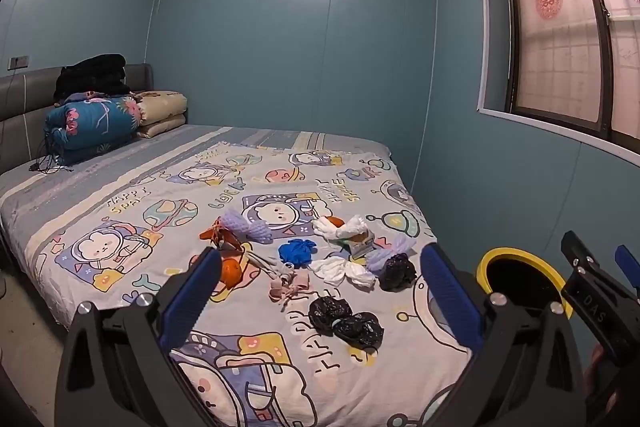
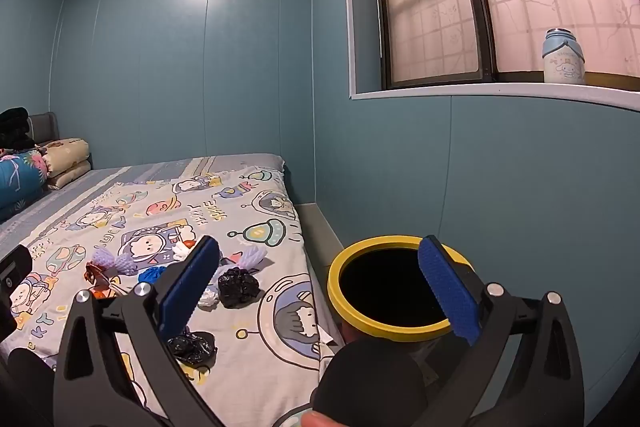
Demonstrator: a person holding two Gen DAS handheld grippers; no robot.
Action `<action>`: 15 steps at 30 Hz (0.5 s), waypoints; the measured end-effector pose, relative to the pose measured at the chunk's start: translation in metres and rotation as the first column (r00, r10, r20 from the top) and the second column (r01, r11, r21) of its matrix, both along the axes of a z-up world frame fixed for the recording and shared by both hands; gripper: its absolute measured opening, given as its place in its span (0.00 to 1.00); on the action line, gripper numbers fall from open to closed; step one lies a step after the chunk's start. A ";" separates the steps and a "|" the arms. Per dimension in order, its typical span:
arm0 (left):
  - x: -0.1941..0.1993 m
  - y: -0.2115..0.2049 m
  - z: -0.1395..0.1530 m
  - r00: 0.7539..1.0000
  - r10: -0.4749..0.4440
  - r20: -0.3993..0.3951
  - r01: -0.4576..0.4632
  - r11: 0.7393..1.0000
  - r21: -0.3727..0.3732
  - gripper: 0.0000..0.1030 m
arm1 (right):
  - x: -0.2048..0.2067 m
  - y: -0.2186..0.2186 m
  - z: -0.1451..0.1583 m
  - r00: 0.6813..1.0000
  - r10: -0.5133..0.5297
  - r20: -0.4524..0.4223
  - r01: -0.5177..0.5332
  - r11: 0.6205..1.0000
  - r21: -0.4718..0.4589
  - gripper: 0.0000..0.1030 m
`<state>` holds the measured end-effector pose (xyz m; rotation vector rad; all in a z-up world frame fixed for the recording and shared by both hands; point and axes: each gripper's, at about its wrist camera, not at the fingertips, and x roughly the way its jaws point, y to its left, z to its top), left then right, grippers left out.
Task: Collect trash
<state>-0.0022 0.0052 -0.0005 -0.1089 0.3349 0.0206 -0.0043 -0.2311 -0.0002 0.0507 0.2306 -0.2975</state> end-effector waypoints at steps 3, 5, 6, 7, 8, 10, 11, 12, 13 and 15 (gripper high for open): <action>0.005 0.001 -0.004 1.000 0.000 -0.002 0.000 1.000 -0.001 0.93 | 0.001 0.000 0.000 1.000 0.000 0.000 0.000 1.000 0.000 0.93; 0.005 -0.001 -0.003 1.000 0.001 -0.004 -0.001 1.000 0.002 0.93 | 0.000 -0.001 0.000 1.000 0.000 0.000 0.000 1.000 0.001 0.93; 0.003 -0.002 -0.002 1.000 0.003 -0.003 -0.003 1.000 0.002 0.93 | 0.000 -0.001 0.000 1.000 -0.001 0.000 0.001 1.000 0.000 0.93; 0.003 -0.002 -0.002 1.000 0.003 -0.003 -0.003 1.000 0.002 0.93 | 0.000 -0.001 0.000 1.000 -0.001 0.000 0.001 1.000 -0.001 0.93; 0.003 -0.002 -0.002 1.000 0.002 -0.004 -0.002 1.000 0.002 0.93 | -0.001 -0.001 0.000 1.000 -0.001 0.000 0.001 1.000 0.000 0.93; 0.003 -0.001 -0.003 1.000 0.002 -0.006 -0.002 1.000 0.001 0.93 | 0.001 0.000 -0.001 1.000 -0.002 -0.001 0.002 1.000 0.000 0.93; 0.003 -0.001 -0.003 1.000 0.002 -0.006 -0.002 1.000 0.002 0.93 | 0.002 0.001 -0.001 1.000 -0.003 -0.001 0.003 1.000 -0.001 0.93; 0.003 -0.001 -0.003 1.000 0.002 -0.006 -0.002 1.000 0.002 0.93 | 0.001 0.000 -0.001 1.000 -0.001 -0.001 0.001 1.000 0.000 0.93; 0.003 -0.001 -0.004 1.000 0.002 -0.005 -0.002 1.000 0.001 0.93 | 0.001 0.000 -0.001 1.000 0.000 -0.001 0.000 1.000 0.001 0.93; 0.003 -0.001 -0.004 1.000 0.004 -0.007 -0.004 1.000 0.003 0.93 | 0.001 -0.001 -0.001 1.000 -0.002 0.000 0.002 1.000 0.000 0.93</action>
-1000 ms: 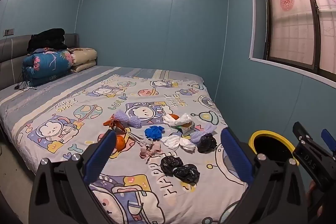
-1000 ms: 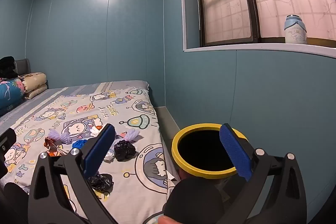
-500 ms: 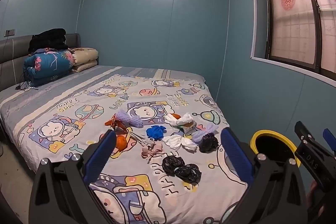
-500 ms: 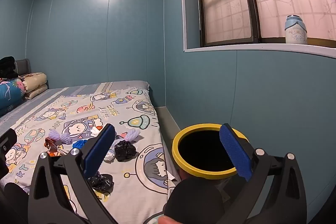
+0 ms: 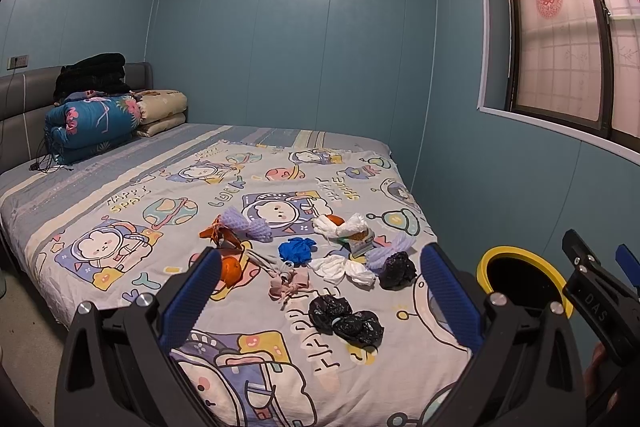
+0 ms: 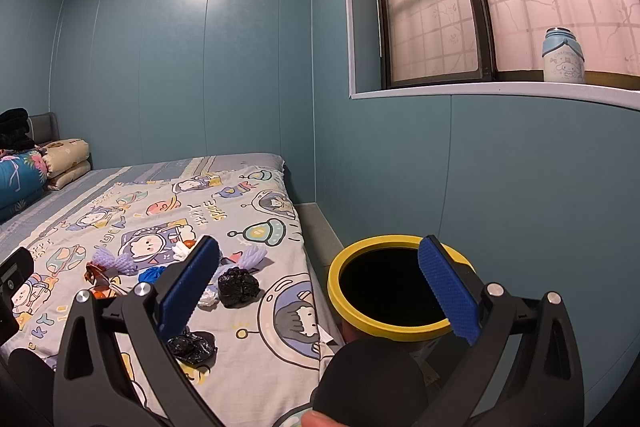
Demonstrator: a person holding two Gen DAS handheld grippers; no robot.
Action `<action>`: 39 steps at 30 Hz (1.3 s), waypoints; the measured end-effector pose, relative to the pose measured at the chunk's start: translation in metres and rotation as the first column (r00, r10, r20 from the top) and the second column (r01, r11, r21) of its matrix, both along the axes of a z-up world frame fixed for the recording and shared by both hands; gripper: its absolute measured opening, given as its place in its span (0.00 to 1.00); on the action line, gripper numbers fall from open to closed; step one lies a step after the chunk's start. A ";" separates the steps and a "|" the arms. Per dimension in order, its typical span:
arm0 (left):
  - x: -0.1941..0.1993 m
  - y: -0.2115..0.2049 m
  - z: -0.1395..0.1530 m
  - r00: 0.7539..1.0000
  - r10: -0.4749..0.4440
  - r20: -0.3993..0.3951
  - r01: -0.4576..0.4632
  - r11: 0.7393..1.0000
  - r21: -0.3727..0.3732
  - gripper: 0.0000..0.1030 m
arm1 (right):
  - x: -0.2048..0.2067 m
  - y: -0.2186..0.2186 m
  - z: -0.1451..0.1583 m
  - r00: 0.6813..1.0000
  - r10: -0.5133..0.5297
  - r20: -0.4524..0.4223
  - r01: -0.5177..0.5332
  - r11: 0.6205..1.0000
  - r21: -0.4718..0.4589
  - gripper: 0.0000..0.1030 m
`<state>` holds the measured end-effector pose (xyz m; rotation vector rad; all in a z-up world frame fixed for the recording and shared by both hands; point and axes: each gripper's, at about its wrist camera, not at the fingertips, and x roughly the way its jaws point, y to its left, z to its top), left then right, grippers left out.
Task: Collect trash
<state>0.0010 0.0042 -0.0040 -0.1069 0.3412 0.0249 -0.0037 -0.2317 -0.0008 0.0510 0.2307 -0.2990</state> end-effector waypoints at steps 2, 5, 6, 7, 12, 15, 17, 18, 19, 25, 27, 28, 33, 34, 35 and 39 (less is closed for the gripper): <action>0.000 0.000 0.000 1.000 -0.002 0.000 0.002 1.000 0.000 0.93 | 0.000 -0.001 0.000 1.000 0.001 -0.001 -0.001 1.000 0.001 0.93; 0.000 -0.001 -0.001 1.000 -0.001 -0.002 0.001 1.000 0.002 0.93 | 0.001 0.000 -0.001 1.000 0.001 -0.002 -0.001 1.000 0.002 0.93; 0.000 -0.002 -0.001 1.000 -0.002 -0.003 0.002 1.000 0.002 0.93 | 0.001 0.000 -0.001 1.000 0.001 -0.002 -0.001 1.000 0.002 0.93; 0.000 -0.002 -0.002 1.000 -0.002 -0.004 0.002 1.000 0.002 0.93 | 0.002 0.001 -0.002 1.000 0.000 -0.002 0.000 1.000 0.002 0.93; 0.000 -0.002 -0.001 1.000 -0.002 -0.006 0.002 1.000 0.003 0.93 | 0.000 0.001 -0.002 1.000 0.001 -0.002 -0.001 1.000 0.003 0.93; -0.001 -0.002 -0.001 1.000 -0.002 -0.007 0.002 1.000 0.003 0.93 | 0.001 0.001 -0.002 1.000 0.001 -0.002 -0.001 1.000 0.003 0.93; -0.001 -0.002 -0.001 1.000 -0.002 -0.007 0.002 1.000 0.002 0.93 | -0.001 0.000 -0.003 1.000 0.001 -0.002 -0.001 1.000 0.004 0.93; -0.001 -0.003 -0.001 1.000 -0.003 -0.007 0.003 1.000 0.002 0.93 | -0.001 0.000 -0.003 1.000 0.000 -0.002 0.000 1.000 0.004 0.93; -0.001 -0.003 -0.001 1.000 -0.002 -0.007 0.002 1.000 0.002 0.93 | -0.001 0.001 -0.003 1.000 0.000 -0.001 0.000 1.000 0.003 0.93; -0.002 -0.004 -0.002 1.000 -0.003 -0.009 0.003 1.000 0.003 0.93 | 0.000 0.003 -0.004 1.000 0.000 -0.002 0.000 1.000 0.003 0.93; -0.002 -0.004 -0.002 1.000 -0.003 -0.009 0.003 1.000 0.002 0.93 | 0.000 0.001 -0.003 1.000 0.001 -0.003 -0.001 1.000 0.005 0.93; -0.003 -0.003 -0.002 1.000 -0.004 -0.009 0.004 1.000 0.002 0.93 | 0.000 0.000 -0.004 1.000 0.001 -0.003 -0.001 1.000 0.007 0.93; -0.003 -0.004 -0.002 1.000 -0.001 -0.011 0.001 1.000 0.003 0.93 | -0.001 -0.001 -0.006 1.000 0.000 0.000 0.000 1.000 0.008 0.93; -0.003 -0.004 -0.002 1.000 -0.002 -0.010 0.002 1.000 0.003 0.93 | -0.001 -0.001 -0.006 1.000 0.000 -0.001 0.000 1.000 0.010 0.93; -0.003 -0.004 -0.001 1.000 -0.003 -0.011 0.003 1.000 0.003 0.93 | -0.001 -0.001 -0.006 1.000 0.001 -0.001 -0.001 1.000 0.011 0.93; -0.004 -0.004 -0.001 1.000 -0.004 -0.012 0.004 1.000 0.003 0.93 | -0.001 -0.002 -0.005 1.000 0.001 -0.002 -0.001 1.000 0.013 0.93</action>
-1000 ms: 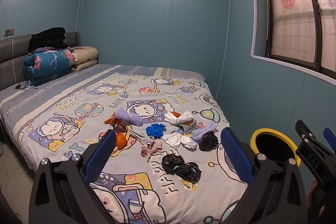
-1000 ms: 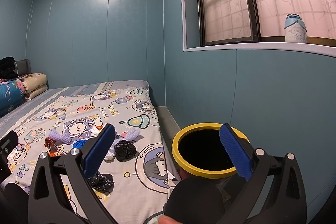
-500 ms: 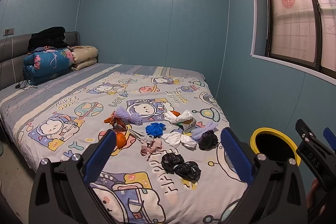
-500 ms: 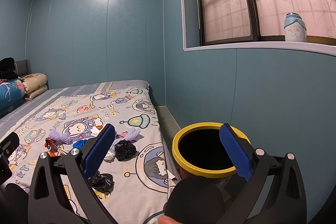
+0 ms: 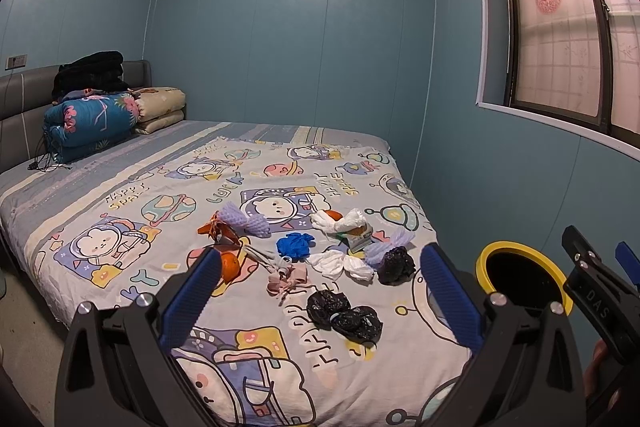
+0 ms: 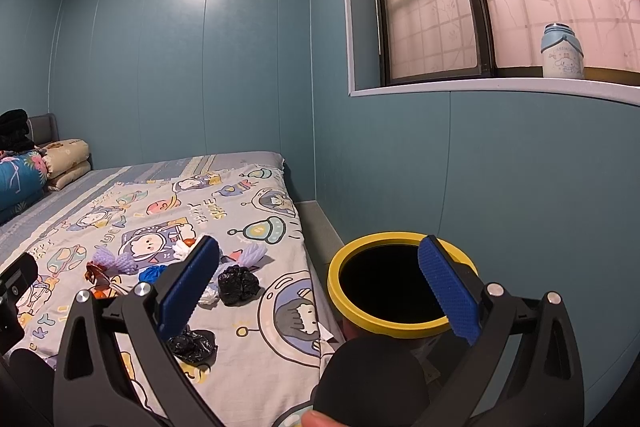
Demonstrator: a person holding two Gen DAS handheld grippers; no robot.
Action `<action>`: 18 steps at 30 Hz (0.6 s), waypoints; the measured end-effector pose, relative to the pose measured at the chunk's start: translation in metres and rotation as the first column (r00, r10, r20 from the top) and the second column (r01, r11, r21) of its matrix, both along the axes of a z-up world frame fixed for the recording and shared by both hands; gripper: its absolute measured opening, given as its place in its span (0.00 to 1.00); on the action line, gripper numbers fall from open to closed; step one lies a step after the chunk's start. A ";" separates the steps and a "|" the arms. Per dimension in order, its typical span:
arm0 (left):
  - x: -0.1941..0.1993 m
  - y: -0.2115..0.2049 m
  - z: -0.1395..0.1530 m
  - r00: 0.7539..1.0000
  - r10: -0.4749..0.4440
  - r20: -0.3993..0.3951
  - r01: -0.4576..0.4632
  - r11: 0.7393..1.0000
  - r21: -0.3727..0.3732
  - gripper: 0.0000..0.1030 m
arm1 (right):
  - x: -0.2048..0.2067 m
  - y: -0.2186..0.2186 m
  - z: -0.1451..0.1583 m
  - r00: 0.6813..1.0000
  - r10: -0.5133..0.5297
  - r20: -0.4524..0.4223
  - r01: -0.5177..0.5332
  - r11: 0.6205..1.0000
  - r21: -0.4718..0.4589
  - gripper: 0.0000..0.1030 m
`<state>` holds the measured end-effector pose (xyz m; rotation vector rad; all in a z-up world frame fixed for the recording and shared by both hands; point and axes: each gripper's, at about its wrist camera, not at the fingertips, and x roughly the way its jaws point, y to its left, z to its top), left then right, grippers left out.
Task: Collect trash
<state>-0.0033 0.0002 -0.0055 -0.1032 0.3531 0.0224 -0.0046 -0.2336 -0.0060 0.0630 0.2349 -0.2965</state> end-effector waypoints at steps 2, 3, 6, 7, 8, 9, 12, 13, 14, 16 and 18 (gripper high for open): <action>-0.001 0.000 0.000 1.000 0.001 -0.001 -0.001 1.000 -0.001 0.93 | 0.000 0.000 0.000 1.000 0.000 0.000 0.000 1.000 -0.001 0.93; 0.000 0.000 0.000 1.000 0.001 0.000 -0.001 1.000 0.001 0.93 | 0.000 0.000 0.000 1.000 -0.001 0.000 0.001 1.000 -0.001 0.93; 0.000 0.000 0.000 1.000 0.001 -0.001 -0.001 1.000 0.000 0.93 | 0.000 0.000 0.000 1.000 0.000 -0.001 0.000 1.000 0.000 0.93; 0.000 0.000 0.000 1.000 0.000 -0.002 0.000 1.000 0.000 0.93 | 0.000 0.000 0.000 1.000 0.000 -0.001 0.000 1.000 0.000 0.93; -0.001 -0.001 0.000 1.000 0.000 -0.004 0.000 1.000 0.000 0.93 | 0.000 0.000 0.000 1.000 0.000 -0.001 0.000 1.000 -0.001 0.93; 0.001 -0.003 0.000 1.000 0.001 -0.005 -0.001 1.000 0.001 0.93 | 0.000 0.000 0.000 1.000 0.000 0.000 0.000 1.000 -0.001 0.93; 0.001 -0.002 0.000 1.000 0.000 -0.005 0.000 1.000 0.001 0.93 | 0.000 0.000 0.000 1.000 0.000 -0.001 0.000 1.000 -0.001 0.93; 0.001 -0.002 0.000 1.000 0.000 -0.005 0.000 1.000 0.001 0.93 | 0.000 0.000 -0.001 1.000 0.000 -0.002 0.000 1.000 -0.001 0.93; 0.001 -0.002 0.000 1.000 0.000 -0.005 0.000 1.000 0.000 0.93 | 0.000 0.000 -0.001 1.000 0.000 -0.001 0.000 1.000 -0.001 0.93; 0.001 -0.003 0.000 1.000 0.002 -0.005 -0.002 1.000 0.002 0.93 | 0.000 0.000 0.000 1.000 0.000 -0.001 0.000 1.000 0.000 0.93; 0.001 -0.003 0.000 1.000 0.002 -0.008 -0.002 1.000 0.000 0.93 | 0.000 0.000 -0.001 1.000 0.000 -0.002 0.000 1.000 0.002 0.93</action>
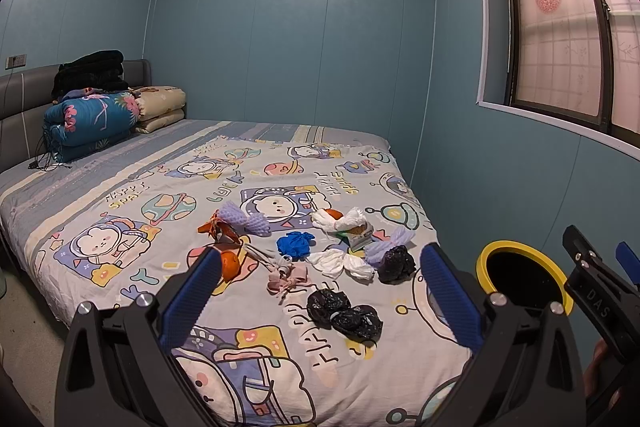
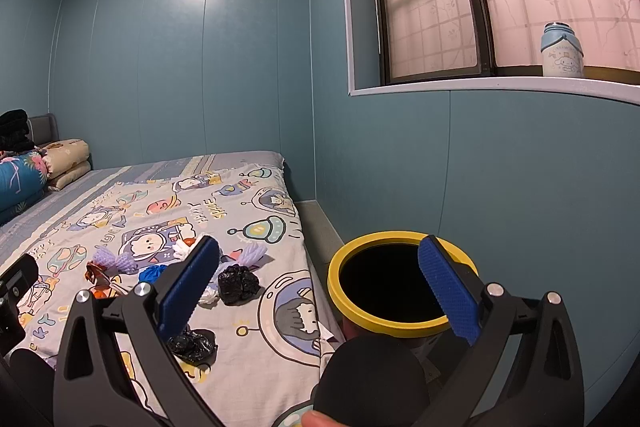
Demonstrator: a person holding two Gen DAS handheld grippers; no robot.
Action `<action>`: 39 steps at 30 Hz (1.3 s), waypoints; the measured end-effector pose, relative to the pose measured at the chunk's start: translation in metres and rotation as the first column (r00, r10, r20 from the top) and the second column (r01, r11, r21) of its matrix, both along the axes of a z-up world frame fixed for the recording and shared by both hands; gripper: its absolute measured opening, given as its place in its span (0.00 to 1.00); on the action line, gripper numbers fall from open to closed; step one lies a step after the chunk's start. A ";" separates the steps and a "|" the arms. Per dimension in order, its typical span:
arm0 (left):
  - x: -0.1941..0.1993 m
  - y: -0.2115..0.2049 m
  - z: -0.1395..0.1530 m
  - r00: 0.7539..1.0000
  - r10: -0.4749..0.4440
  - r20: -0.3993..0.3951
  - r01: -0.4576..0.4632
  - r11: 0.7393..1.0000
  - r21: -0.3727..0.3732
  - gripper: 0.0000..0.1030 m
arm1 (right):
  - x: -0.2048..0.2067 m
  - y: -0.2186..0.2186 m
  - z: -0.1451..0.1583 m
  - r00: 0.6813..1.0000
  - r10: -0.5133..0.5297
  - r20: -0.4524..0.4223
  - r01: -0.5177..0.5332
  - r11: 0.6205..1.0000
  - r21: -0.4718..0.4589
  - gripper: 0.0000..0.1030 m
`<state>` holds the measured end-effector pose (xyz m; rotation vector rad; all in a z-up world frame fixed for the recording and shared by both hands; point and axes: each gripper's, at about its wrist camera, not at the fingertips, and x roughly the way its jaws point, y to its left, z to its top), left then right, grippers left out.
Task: Collect trash
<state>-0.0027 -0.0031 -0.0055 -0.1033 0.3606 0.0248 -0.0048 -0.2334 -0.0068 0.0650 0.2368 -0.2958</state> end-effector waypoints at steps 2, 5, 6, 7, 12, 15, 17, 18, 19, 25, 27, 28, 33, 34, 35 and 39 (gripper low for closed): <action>0.000 -0.001 0.000 1.000 -0.001 -0.002 0.001 1.000 -0.002 0.93 | 0.000 0.000 0.000 1.000 -0.002 0.000 0.002 1.000 -0.002 0.93; 0.000 0.000 0.001 1.000 0.000 -0.001 0.000 1.000 -0.002 0.93 | 0.000 -0.001 0.000 1.000 -0.002 0.000 0.002 1.000 -0.001 0.93; -0.001 0.000 0.001 1.000 0.000 0.000 0.000 1.000 -0.003 0.93 | 0.000 -0.001 0.000 1.000 -0.002 0.000 0.002 1.000 0.000 0.93; -0.001 -0.001 0.001 1.000 0.002 0.001 -0.002 1.000 -0.003 0.93 | 0.000 0.000 0.000 1.000 -0.004 0.000 0.004 1.000 -0.001 0.93; 0.005 0.003 0.002 1.000 0.013 -0.009 -0.013 1.000 -0.002 0.93 | 0.003 -0.003 -0.002 1.000 0.009 -0.005 -0.009 1.000 0.007 0.93; 0.011 0.007 0.000 1.000 0.026 -0.015 -0.026 1.000 0.001 0.93 | 0.008 -0.002 -0.004 0.999 0.041 0.001 -0.041 0.999 0.025 0.93; 0.018 0.012 -0.004 0.999 0.035 -0.017 -0.035 0.999 -0.002 0.93 | 0.017 0.000 -0.008 0.997 0.079 -0.009 -0.078 0.997 0.029 0.93; 0.021 0.015 -0.006 0.999 0.040 -0.020 -0.040 0.999 -0.006 0.93 | 0.024 0.001 -0.011 0.995 0.101 -0.023 -0.100 0.994 0.031 0.93; 0.026 0.020 -0.009 0.999 0.041 -0.026 -0.041 0.999 -0.016 0.93 | 0.027 0.002 -0.012 0.994 0.109 -0.031 -0.108 0.994 0.031 0.93; 0.058 0.046 -0.027 0.993 0.078 -0.092 -0.083 0.995 -0.052 0.93 | 0.074 0.006 -0.028 0.973 0.199 -0.118 -0.199 0.980 0.015 0.93; 0.071 0.055 -0.035 0.988 0.093 -0.124 -0.099 0.994 -0.044 0.93 | 0.086 0.008 -0.032 0.966 0.219 -0.136 -0.222 0.975 -0.001 0.93; 0.082 0.062 -0.041 0.983 0.099 -0.157 -0.107 0.993 -0.046 0.93 | 0.096 0.009 -0.036 0.962 0.229 -0.152 -0.234 0.972 -0.016 0.93; 0.124 0.095 -0.067 0.950 0.121 -0.288 -0.156 0.983 -0.101 0.93 | 0.143 0.009 -0.052 0.926 0.303 -0.224 -0.306 0.952 0.021 0.93; 0.135 0.101 -0.073 0.937 0.132 -0.323 -0.172 0.980 -0.098 0.93 | 0.156 0.009 -0.055 0.916 0.323 -0.237 -0.324 0.945 0.035 0.93; 0.146 0.106 -0.080 0.926 0.134 -0.353 -0.177 0.980 -0.090 0.93 | 0.167 0.009 -0.058 0.910 0.330 -0.252 -0.331 0.943 0.040 0.93; 0.190 0.127 -0.108 0.869 0.167 -0.467 -0.221 0.973 -0.062 0.93 | 0.205 0.013 -0.075 0.877 0.355 -0.325 -0.354 0.933 0.063 0.93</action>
